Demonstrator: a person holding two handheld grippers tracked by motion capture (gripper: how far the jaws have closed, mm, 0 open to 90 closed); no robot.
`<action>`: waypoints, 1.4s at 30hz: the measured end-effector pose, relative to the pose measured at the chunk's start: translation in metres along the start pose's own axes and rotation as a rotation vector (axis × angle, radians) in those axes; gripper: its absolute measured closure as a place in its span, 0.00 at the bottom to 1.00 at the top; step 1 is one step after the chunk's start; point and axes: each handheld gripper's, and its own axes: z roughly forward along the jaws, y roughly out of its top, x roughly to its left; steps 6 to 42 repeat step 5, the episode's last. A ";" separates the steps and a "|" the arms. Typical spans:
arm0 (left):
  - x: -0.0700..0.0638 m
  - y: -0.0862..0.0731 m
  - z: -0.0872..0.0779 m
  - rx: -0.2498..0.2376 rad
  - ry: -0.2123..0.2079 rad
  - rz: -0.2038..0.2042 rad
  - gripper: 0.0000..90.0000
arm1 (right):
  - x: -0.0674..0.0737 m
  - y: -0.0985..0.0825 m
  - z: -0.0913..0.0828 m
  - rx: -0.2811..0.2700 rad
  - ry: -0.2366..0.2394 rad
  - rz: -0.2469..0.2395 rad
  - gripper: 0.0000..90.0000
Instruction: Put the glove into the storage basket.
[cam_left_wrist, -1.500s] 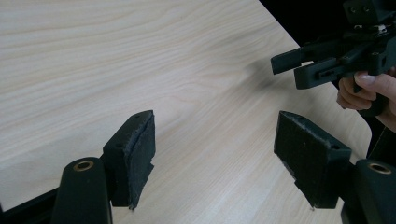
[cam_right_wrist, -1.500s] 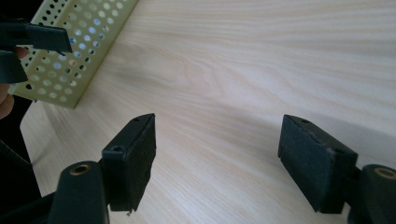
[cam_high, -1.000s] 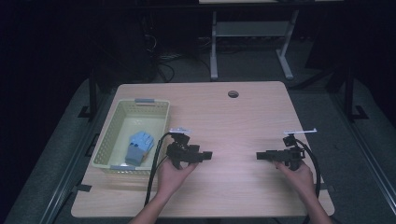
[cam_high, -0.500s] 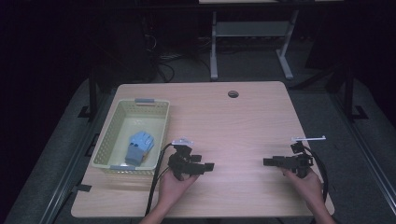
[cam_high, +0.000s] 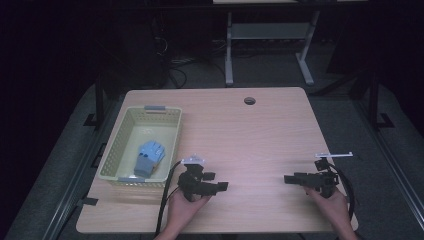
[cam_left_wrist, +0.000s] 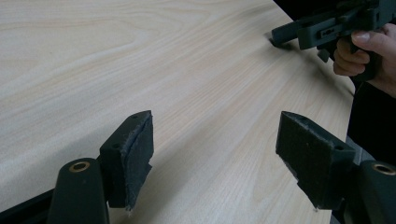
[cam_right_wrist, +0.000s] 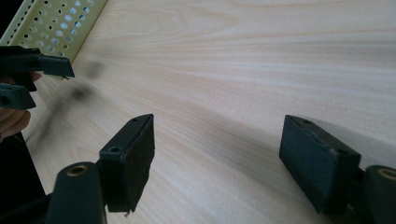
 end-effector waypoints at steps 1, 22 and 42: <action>0.000 -0.001 -0.001 -0.001 -0.002 0.004 0.30 | 0.000 -0.002 -0.001 -0.011 -0.005 -0.003 0.28; -0.005 -0.002 -0.004 -0.008 0.003 0.039 0.30 | 0.005 -0.007 -0.008 -0.040 0.003 -0.026 0.28; -0.005 -0.002 -0.004 -0.008 0.003 0.039 0.30 | 0.005 -0.007 -0.008 -0.040 0.003 -0.026 0.28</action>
